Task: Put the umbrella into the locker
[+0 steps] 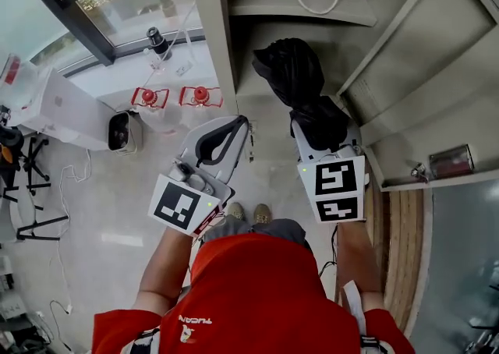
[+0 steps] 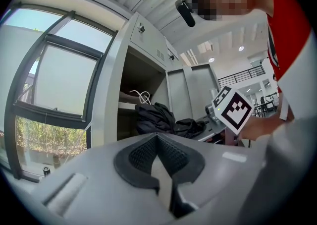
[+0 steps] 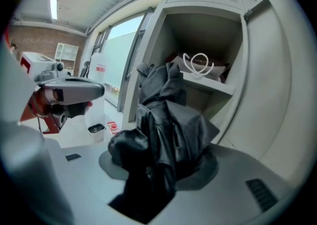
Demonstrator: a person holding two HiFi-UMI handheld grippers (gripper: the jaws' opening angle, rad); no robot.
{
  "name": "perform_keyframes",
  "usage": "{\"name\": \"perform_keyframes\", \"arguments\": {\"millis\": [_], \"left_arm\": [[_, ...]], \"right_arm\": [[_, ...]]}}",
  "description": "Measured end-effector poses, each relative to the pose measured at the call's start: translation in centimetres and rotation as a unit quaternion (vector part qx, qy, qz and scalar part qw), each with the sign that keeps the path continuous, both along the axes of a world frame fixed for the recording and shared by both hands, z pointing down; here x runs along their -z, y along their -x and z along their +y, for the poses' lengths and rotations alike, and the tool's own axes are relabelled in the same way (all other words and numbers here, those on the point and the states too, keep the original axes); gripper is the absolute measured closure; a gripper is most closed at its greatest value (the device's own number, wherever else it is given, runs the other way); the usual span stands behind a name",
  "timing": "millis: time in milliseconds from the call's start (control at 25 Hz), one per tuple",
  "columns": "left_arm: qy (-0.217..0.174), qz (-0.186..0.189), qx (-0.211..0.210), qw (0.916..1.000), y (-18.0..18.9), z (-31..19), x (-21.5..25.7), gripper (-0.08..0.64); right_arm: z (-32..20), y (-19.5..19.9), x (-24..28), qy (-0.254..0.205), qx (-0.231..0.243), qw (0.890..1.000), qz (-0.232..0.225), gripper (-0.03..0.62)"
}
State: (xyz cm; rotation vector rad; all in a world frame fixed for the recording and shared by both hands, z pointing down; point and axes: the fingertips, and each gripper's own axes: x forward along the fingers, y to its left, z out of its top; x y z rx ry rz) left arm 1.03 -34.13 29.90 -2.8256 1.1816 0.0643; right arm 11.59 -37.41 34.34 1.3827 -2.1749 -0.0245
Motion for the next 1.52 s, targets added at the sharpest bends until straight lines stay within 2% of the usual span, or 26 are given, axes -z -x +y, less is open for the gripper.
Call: {"name": "perform_keyframes", "arguments": {"millis": [200, 520, 800, 1240, 1520], "left_arm": [[0.001, 0.004, -0.005, 1.0000, 0.5, -1.3, 0.0, 0.555], [0.004, 0.004, -0.006, 1.0000, 1.9, -2.7, -0.6, 0.555], [0.004, 0.012, -0.003, 0.9999, 3.3, -3.4, -0.6, 0.555], [0.013, 0.018, -0.007, 0.9997, 4.1, -4.4, -1.0, 0.555], [0.017, 0.013, -0.004, 0.9998, 4.5, -4.7, -1.2, 0.555]], "right_arm": [[-3.7, 0.5, -1.0, 0.019, -0.017, 0.997, 0.074, 0.383], [-8.2, 2.0, -2.2, 0.036, -0.032, 0.989, 0.139, 0.383], [-12.4, 2.4, -2.8, 0.045, -0.035, 0.976, 0.210, 0.382], [-17.6, 3.1, -4.4, 0.044, -0.033, 0.960, 0.275, 0.382], [-19.7, 3.5, -5.1, 0.042, -0.016, 0.960, 0.277, 0.380]]}}
